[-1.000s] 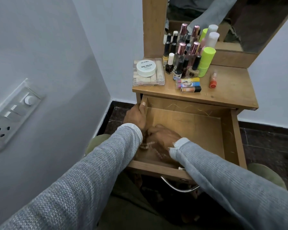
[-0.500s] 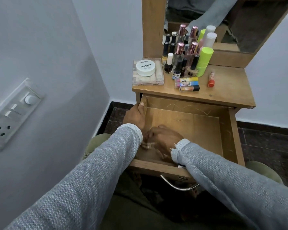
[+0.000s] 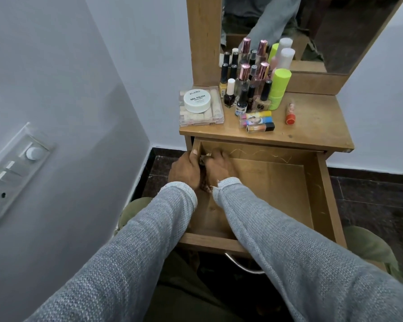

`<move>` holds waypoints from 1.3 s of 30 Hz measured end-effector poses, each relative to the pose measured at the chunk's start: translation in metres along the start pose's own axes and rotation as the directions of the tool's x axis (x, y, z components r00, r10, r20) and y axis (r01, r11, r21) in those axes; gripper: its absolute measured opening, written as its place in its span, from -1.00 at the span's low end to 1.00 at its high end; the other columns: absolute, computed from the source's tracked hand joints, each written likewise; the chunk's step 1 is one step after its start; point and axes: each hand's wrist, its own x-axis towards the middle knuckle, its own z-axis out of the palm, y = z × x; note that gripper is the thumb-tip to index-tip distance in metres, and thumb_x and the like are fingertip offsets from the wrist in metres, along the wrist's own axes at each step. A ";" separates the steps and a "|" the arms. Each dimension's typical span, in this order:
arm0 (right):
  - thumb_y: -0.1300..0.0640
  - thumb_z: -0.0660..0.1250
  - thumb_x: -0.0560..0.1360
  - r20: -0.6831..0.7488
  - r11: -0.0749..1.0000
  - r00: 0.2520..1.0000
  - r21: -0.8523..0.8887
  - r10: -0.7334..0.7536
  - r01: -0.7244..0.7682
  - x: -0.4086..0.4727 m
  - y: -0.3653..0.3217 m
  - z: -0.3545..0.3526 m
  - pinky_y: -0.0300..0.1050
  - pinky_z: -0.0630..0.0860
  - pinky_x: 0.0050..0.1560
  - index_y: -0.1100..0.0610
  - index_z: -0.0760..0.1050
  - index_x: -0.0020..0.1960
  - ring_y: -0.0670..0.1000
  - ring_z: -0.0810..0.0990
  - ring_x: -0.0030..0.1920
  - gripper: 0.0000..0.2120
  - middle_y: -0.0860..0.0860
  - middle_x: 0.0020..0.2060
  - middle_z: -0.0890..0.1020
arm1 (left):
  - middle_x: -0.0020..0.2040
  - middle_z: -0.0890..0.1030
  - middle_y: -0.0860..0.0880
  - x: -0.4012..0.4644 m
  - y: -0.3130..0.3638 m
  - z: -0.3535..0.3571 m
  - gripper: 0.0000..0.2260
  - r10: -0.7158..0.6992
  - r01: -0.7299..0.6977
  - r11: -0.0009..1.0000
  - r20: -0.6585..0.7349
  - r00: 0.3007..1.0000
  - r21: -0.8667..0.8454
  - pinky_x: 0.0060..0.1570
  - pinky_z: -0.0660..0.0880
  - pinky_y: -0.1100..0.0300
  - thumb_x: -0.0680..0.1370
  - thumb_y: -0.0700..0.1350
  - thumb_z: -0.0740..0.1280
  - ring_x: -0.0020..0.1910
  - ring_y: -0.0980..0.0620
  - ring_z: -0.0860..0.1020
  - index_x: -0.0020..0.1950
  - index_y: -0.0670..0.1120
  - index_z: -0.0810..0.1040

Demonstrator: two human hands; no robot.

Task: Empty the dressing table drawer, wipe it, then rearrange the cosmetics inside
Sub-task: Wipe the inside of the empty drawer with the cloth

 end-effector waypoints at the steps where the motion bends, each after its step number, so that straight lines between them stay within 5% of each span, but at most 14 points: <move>1: 0.20 0.16 0.57 0.000 1.000 1.000 -0.020 -0.014 0.014 -0.002 0.002 -0.001 0.04 0.32 0.30 0.16 0.46 0.29 0.23 0.31 0.32 -0.69 0.21 0.28 0.39 | 0.15 0.60 -0.21 -0.001 -0.001 0.000 -0.55 0.004 -0.004 1.000 0.000 1.000 -0.003 0.12 0.42 -0.03 0.67 0.09 -0.05 0.12 -0.27 0.54 0.19 -0.13 0.53; 7: 0.18 0.39 0.45 0.105 0.989 0.984 -0.007 0.147 -0.148 -0.020 0.055 -0.015 0.11 0.43 0.25 0.10 0.41 0.34 0.21 0.35 0.33 -0.53 0.13 0.34 0.34 | 0.16 0.60 -0.15 -0.004 -0.001 -0.001 -0.56 0.012 -0.012 1.000 0.001 1.000 -0.015 0.10 0.40 0.02 0.68 0.09 -0.05 0.16 -0.22 0.54 0.22 -0.11 0.51; 13: 0.17 0.35 0.47 0.073 0.949 0.946 -0.012 0.315 -0.315 -0.042 0.096 -0.024 0.15 0.46 0.18 0.13 0.42 0.32 0.27 0.35 0.30 -0.58 0.15 0.30 0.36 | 0.15 0.60 -0.19 0.000 -0.004 0.001 -0.56 -0.020 0.020 1.000 0.000 1.000 -0.020 0.13 0.41 -0.01 0.66 0.13 -0.04 0.14 -0.25 0.53 0.21 -0.09 0.52; 24: 0.18 0.45 0.37 0.054 0.995 0.993 0.007 0.102 -0.102 -0.021 0.048 -0.012 0.06 0.48 0.20 0.12 0.47 0.27 0.18 0.38 0.27 -0.52 0.10 0.27 0.41 | 0.16 0.59 -0.19 0.000 -0.004 0.001 -0.53 0.001 -0.001 0.998 0.005 1.000 0.059 0.09 0.41 -0.02 0.66 0.14 -0.07 0.13 -0.25 0.52 0.20 -0.11 0.51; 30: 0.19 0.42 0.42 0.124 0.963 0.955 -0.016 0.268 -0.268 -0.039 0.099 -0.025 0.16 0.44 0.25 0.08 0.35 0.37 0.23 0.33 0.35 -0.45 0.13 0.36 0.34 | 0.16 0.59 -0.18 0.000 -0.004 0.002 -0.55 0.009 -0.009 0.999 0.000 1.000 0.050 0.09 0.41 -0.02 0.67 0.12 -0.05 0.14 -0.25 0.53 0.20 -0.11 0.51; 35: 0.17 0.25 0.53 0.048 0.931 0.930 -0.055 0.364 -0.362 -0.051 0.125 -0.028 0.22 0.42 0.24 0.12 0.27 0.40 0.31 0.32 0.33 -0.55 0.19 0.36 0.33 | 0.13 0.61 -0.19 -0.001 -0.004 0.002 -0.54 0.014 -0.013 0.998 -0.011 1.000 0.053 0.10 0.43 -0.05 0.66 0.12 -0.05 0.11 -0.25 0.54 0.17 -0.12 0.52; 39: 0.12 0.39 0.46 0.133 0.922 0.913 -0.023 0.387 -0.387 -0.047 0.109 -0.030 0.20 0.39 0.26 0.14 0.23 0.43 0.30 0.23 0.38 -0.39 0.20 0.39 0.26 | 0.11 0.61 -0.21 0.001 -0.003 0.002 -0.55 0.012 -0.010 0.998 -0.021 1.000 0.065 0.11 0.45 -0.06 0.66 0.11 -0.05 0.09 -0.27 0.55 0.17 -0.14 0.52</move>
